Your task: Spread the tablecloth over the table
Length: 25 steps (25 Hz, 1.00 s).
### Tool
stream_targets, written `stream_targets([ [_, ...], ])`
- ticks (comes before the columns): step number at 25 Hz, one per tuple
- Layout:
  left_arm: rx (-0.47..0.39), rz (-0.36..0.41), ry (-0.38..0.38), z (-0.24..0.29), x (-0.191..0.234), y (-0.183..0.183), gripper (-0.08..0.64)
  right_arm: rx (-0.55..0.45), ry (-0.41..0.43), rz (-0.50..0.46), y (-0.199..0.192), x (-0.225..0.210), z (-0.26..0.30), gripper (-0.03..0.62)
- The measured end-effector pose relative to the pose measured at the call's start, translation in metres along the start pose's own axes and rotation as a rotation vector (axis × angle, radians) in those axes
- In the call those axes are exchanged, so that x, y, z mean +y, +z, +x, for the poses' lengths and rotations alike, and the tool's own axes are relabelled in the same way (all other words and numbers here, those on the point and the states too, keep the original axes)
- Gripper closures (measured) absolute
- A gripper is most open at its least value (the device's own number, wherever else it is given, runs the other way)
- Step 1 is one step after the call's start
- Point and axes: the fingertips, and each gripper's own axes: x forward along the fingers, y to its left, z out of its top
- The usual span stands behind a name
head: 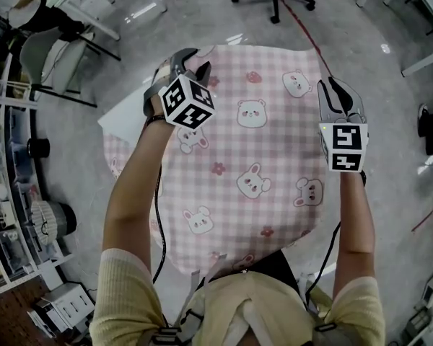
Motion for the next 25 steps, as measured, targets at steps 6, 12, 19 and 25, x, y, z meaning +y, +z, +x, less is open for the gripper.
stream_targets([
  [6, -0.04, -0.178, -0.005, -0.052, 0.001, -0.009, 0.402, -0.038, 0.0, 0.001, 0.014, 0.02, -0.038, 0.502],
  [12, -0.103, -0.302, 0.011, -0.126, -0.005, -0.021, 0.408, -0.091, 0.023, 0.057, 0.032, 0.045, -0.085, 0.5],
  [19, -0.144, -0.487, 0.049, -0.213, -0.006, -0.044, 0.408, -0.111, 0.068, 0.12, 0.048, 0.073, -0.135, 0.499],
  [25, -0.176, -0.546, 0.065, -0.264, -0.014, -0.055, 0.408, -0.12, 0.102, 0.104, 0.065, 0.109, -0.165, 0.514],
])
